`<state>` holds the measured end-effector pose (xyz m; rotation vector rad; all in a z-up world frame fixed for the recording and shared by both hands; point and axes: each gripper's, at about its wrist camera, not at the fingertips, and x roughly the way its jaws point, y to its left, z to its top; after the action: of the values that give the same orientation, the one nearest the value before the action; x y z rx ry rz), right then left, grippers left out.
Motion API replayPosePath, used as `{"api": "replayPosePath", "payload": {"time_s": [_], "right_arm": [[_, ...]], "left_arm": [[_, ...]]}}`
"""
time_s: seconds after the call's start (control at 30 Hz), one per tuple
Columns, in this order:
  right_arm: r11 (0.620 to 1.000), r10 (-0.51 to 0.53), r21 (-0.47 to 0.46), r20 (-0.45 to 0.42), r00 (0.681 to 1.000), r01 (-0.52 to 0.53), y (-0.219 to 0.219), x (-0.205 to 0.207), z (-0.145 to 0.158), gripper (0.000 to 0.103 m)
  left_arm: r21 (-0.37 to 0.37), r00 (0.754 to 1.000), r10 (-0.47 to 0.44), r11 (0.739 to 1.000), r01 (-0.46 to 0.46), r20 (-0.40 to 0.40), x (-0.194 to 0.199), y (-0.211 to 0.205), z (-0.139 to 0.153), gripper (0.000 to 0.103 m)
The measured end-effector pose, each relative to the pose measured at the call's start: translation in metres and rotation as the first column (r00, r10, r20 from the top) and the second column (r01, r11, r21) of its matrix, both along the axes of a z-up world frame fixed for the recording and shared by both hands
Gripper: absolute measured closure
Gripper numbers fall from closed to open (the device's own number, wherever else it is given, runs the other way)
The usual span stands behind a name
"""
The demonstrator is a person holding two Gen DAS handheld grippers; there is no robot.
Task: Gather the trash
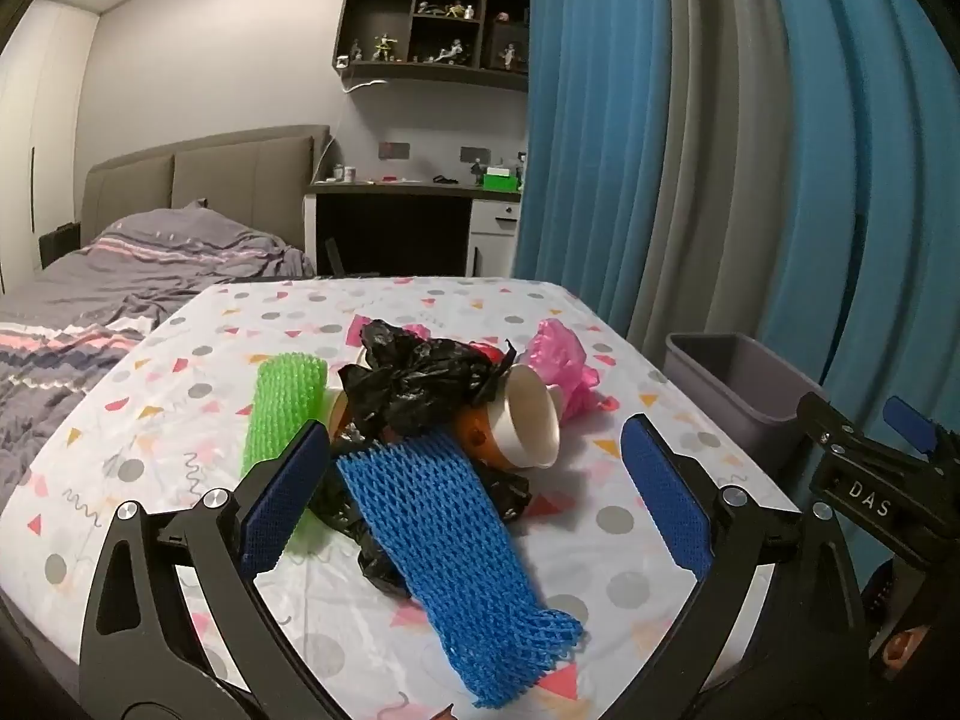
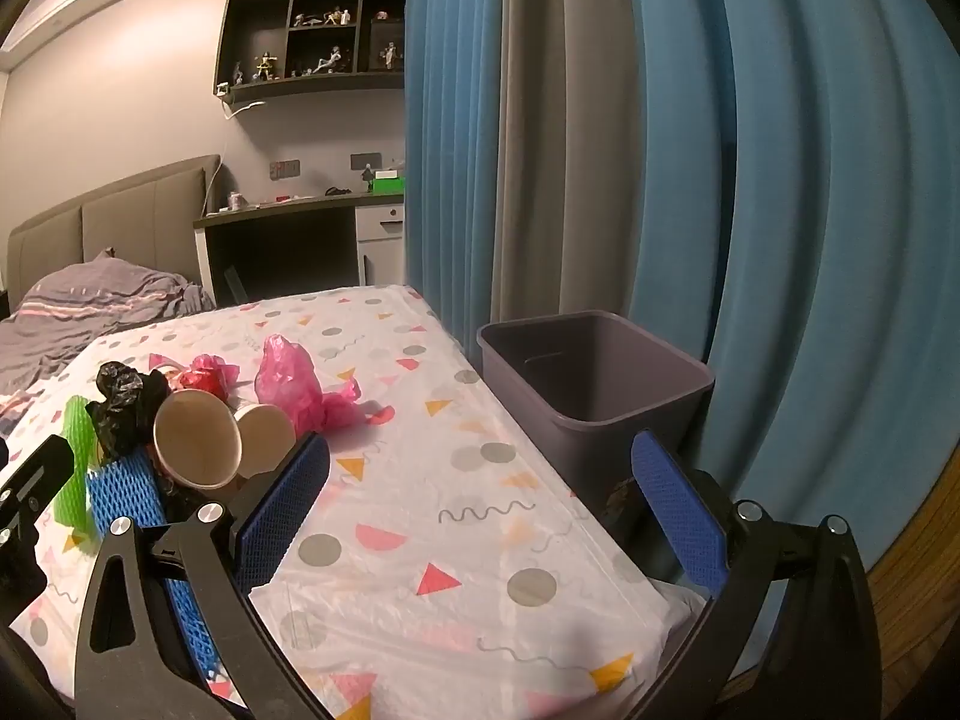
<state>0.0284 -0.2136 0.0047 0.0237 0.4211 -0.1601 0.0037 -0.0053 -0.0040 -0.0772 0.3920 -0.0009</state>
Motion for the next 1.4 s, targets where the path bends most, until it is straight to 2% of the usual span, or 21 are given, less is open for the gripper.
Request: {"api": "replayPosePath", "payload": {"time_s": [1.4], "right_arm": [[1.000, -0.001, 0.001, 0.003, 1.000, 0.001, 0.0002, -0.0013, 0.0002, 0.005]], "left_arm": [[-0.010, 1.000, -0.012, 1.000, 0.012, -0.005, -0.0025, 0.0029, 0.0020, 0.007]]}}
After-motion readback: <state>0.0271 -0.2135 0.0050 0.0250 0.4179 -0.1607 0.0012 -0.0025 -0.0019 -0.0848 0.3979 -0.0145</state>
